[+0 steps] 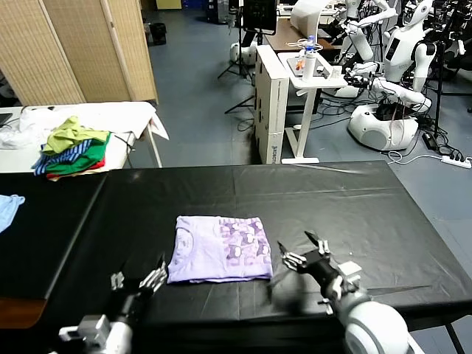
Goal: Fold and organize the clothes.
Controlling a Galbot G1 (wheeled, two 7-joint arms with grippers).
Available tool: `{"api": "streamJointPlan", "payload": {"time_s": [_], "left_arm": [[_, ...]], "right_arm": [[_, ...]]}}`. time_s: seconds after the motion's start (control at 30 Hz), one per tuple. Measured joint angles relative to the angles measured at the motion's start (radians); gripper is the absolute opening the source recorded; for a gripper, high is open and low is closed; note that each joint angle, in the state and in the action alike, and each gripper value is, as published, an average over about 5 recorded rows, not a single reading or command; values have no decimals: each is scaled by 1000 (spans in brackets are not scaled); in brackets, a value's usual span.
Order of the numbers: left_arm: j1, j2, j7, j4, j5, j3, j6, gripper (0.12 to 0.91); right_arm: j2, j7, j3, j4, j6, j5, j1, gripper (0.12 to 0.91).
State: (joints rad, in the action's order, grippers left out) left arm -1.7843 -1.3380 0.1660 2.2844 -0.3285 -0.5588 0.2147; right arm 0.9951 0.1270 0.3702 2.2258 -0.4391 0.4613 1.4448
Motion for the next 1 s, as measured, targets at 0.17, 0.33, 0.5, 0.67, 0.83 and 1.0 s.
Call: {"api": "streamJointPlan", "payload": {"time_s": [0.17,0.33,0.5,0.67,0.83,1.0], "left_arm": [[-79,28,4,50,-6,-18,6,907],[-149,42,8,85,-1,-22,6,907],[-201,53,14,104,0,-31,0,907],[-241,68,29,111,-4,-43,-12,907],[-273,83,36,120,-27,-59,-19,907],[-294,96,24,125,-51,-79,-18,907]], "right_arm": [[10,23,68,79,63,-47,139,907],[37,63,120,148,138,-93,308,907],[71,98,156,185,215,-125,454,907],[100,155,177,195,296,-142,566,907],[123,208,180,196,359,-150,644,907],[136,226,183,200,378,-150,695,907]]}}
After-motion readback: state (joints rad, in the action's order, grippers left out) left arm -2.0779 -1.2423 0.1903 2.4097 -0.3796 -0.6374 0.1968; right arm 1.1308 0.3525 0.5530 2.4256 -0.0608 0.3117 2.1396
